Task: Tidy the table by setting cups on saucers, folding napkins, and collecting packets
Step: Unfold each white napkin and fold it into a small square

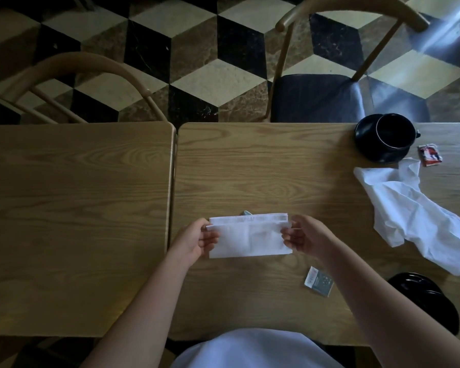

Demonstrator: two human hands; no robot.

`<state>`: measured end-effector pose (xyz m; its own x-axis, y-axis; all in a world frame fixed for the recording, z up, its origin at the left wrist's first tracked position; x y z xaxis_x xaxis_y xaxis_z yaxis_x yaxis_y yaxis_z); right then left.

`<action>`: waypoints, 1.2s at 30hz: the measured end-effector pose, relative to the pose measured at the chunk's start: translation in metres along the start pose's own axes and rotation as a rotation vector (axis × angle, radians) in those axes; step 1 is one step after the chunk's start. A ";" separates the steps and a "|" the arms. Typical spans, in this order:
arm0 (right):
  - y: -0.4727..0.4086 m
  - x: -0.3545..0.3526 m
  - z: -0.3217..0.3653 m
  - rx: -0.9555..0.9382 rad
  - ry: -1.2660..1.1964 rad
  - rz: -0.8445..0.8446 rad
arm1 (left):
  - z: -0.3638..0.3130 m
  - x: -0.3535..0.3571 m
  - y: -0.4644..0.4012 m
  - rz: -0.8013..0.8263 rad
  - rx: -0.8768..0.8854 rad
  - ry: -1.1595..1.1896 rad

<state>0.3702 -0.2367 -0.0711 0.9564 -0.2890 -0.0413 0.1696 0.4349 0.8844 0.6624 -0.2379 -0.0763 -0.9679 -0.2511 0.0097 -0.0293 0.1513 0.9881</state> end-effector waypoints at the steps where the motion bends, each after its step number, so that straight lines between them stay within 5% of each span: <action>1: -0.005 0.002 0.002 0.016 -0.004 0.003 | -0.001 0.001 -0.004 0.016 -0.014 0.015; 10: -0.014 0.008 0.006 0.021 -0.041 0.032 | -0.002 0.003 -0.022 0.083 -0.010 0.218; 14: -0.001 0.008 0.010 -0.283 0.275 -0.077 | -0.011 0.006 -0.007 -0.135 0.327 -0.061; 17: 0.019 0.045 -0.002 -0.487 0.573 0.068 | 0.000 0.036 0.006 -0.026 0.435 -0.310; 21: 0.037 0.099 -0.030 -0.584 0.873 0.353 | 0.029 0.064 0.007 0.080 0.417 -0.507; 25: 0.031 0.108 -0.044 -0.646 1.090 0.424 | 0.045 0.057 -0.005 0.043 0.348 -0.614; 36: 0.003 0.031 -0.034 -0.598 1.274 0.153 | 0.026 0.004 -0.036 -0.138 0.170 -0.620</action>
<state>0.4080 -0.2156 -0.0852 0.4765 0.6094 -0.6337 -0.1872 0.7746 0.6041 0.6528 -0.2197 -0.1157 -0.9154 0.3108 -0.2560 -0.1531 0.3193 0.9352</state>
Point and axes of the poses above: each hand's wrist, its own y-axis away from the middle knuckle, its own x-axis out of the palm, z = x × y, the point moved 7 cm from there along -y, towards the middle knuckle, and after that the axes turned 11 degrees about -x, right-handed, at the moved point
